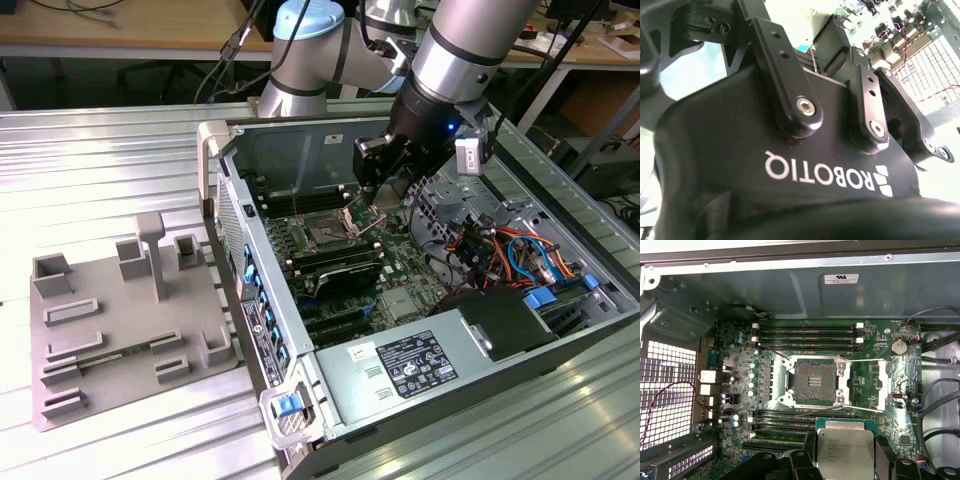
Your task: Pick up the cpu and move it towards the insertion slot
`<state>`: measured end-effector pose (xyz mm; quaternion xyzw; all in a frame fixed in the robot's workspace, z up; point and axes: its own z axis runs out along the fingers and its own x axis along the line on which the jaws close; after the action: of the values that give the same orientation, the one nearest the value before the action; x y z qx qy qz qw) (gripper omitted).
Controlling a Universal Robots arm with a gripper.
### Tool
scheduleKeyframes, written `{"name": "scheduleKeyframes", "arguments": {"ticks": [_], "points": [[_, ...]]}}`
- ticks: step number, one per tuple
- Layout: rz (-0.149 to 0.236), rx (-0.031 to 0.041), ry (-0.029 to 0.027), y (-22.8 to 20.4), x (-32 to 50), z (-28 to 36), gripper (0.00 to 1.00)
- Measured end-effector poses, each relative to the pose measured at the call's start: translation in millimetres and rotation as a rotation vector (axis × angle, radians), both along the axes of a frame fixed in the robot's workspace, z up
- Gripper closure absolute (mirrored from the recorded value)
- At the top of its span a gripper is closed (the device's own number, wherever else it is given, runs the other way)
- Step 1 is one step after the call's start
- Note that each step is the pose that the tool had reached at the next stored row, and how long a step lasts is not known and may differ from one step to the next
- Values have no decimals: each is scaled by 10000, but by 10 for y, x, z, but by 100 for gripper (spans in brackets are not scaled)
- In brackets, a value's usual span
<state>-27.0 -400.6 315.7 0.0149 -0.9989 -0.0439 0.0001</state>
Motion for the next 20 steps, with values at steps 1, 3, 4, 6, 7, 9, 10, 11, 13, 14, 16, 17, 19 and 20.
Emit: {"name": "scheduleKeyframes", "arguments": {"ticks": [1, 3, 4, 6, 7, 9, 10, 11, 13, 14, 16, 17, 19, 20], "points": [[0, -1, 1, 0, 0, -3, 45], [0, -1, 0, 0, 0, -8, 45], [0, -1, 0, 0, 0, -10, 45], [0, -1, 0, 0, 1, -14, 45], [0, -1, 0, 0, 1, -16, 45], [0, -1, 0, 0, 1, -20, 45], [0, -1, 0, 0, 1, -22, 45], [0, 0, 0, 0, 2, -24, 45], [0, -1, 1, 0, 2, -28, 45], [0, -1, 1, 0, 2, -30, 45], [0, -1, 0, 0, 2, -34, 45], [0, -1, 0, 0, 2, -36, 45], [0, -1, 0, 0, 2, -40, 45], [0, -1, 1, 0, 2, -42, 45]]}}
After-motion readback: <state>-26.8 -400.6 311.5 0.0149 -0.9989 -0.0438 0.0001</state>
